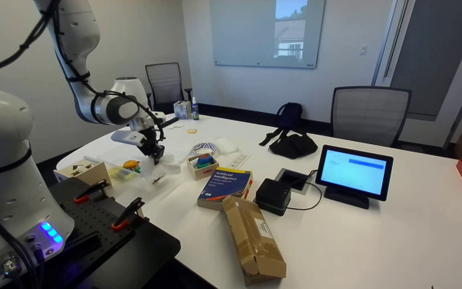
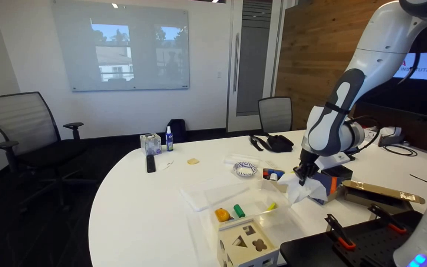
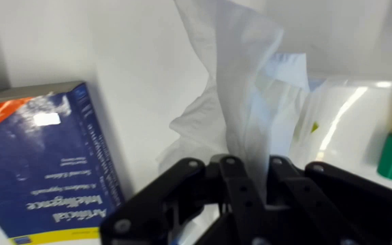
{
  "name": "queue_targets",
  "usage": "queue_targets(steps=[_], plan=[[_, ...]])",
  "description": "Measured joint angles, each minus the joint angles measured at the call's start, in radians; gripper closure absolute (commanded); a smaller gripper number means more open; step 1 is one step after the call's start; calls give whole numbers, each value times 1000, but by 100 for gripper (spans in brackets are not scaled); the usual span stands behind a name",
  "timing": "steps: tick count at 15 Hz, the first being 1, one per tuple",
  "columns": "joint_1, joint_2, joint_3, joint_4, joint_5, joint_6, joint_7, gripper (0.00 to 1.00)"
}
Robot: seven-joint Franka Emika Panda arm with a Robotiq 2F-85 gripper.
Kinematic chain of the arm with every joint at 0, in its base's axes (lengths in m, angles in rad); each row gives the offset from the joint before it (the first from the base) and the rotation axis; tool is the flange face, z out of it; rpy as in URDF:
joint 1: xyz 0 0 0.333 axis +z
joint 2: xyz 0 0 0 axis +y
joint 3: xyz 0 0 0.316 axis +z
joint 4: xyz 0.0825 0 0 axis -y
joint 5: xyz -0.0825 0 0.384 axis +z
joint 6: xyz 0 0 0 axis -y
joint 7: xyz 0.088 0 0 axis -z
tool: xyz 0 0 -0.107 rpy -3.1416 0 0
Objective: Use the white napkin to wipe the blue book.
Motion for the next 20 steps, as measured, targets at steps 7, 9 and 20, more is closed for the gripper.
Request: queue_targets(steps=[7,9,20], plan=[[-10,99,-167,155,-4,34,112,98],[31,176,-236,199,5,93,155,98],[-41,648,-165,563,313,280,173,98]])
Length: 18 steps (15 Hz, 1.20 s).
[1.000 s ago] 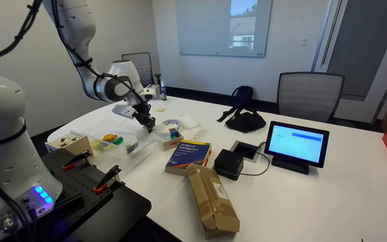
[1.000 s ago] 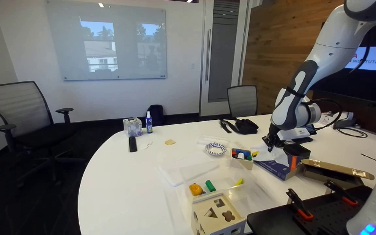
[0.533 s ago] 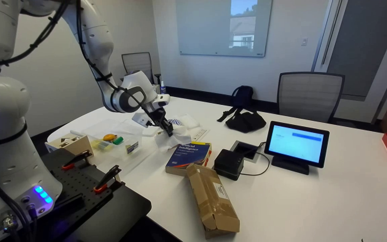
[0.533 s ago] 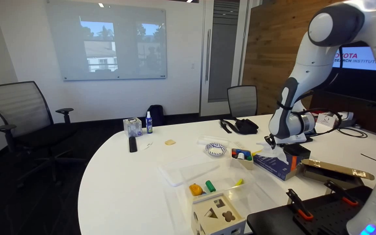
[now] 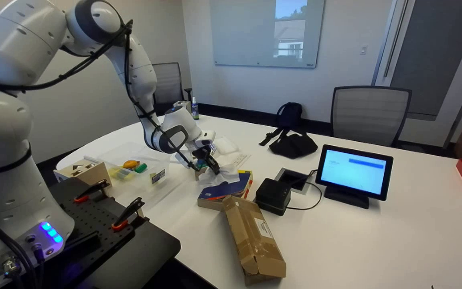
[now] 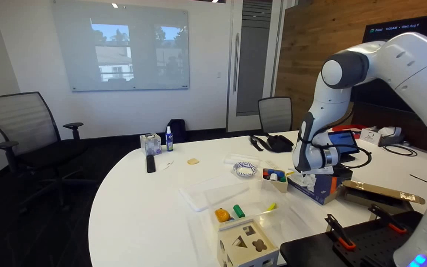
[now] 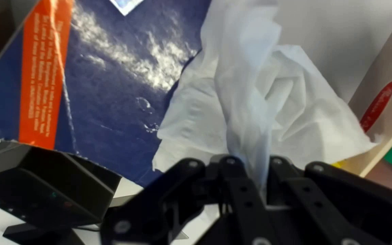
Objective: Use the white napkin to wipe the blue book.
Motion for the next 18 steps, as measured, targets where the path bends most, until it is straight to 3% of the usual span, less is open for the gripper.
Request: queue_targets(steps=[7,12,18], plan=[[-67,102,-32,188,19,-49,0,98],[-57,114,-99,201,43,-90,0,98],[-45,114,-73,182,33,-183,0,98]])
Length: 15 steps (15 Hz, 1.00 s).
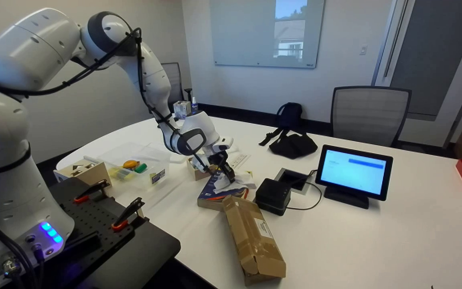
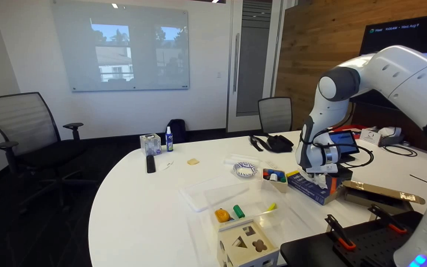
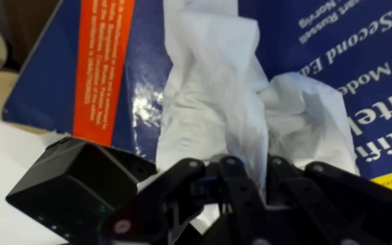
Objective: Use the white napkin to wipe the blue book.
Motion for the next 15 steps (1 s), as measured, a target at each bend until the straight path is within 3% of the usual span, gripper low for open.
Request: queue_targets(steps=[9,15], plan=[[14,-62,125,-25,-36,-3,0,98],[20,-77,94,-66,-35,-10,8,98]])
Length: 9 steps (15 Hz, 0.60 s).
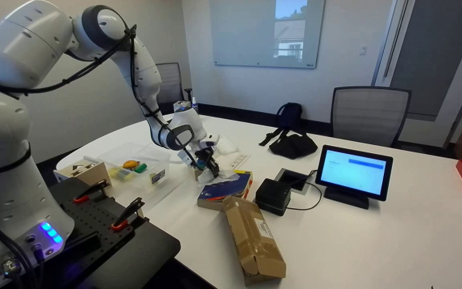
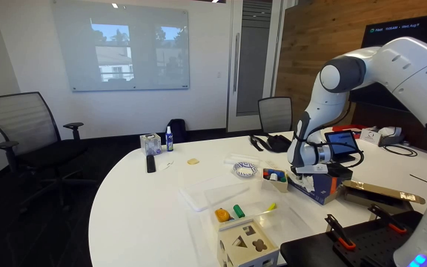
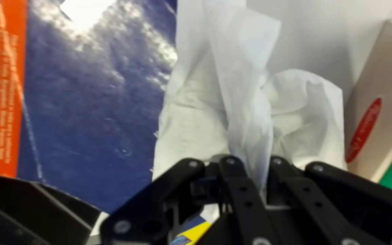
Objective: Use the white napkin to wipe the blue book.
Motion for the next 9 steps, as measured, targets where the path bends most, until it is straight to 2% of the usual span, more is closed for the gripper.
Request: queue_targets(steps=[6,9], plan=[[-4,-6,-123,-71,9,0,57,98],[-14,-7,-129,-92,9,-12,68,98]])
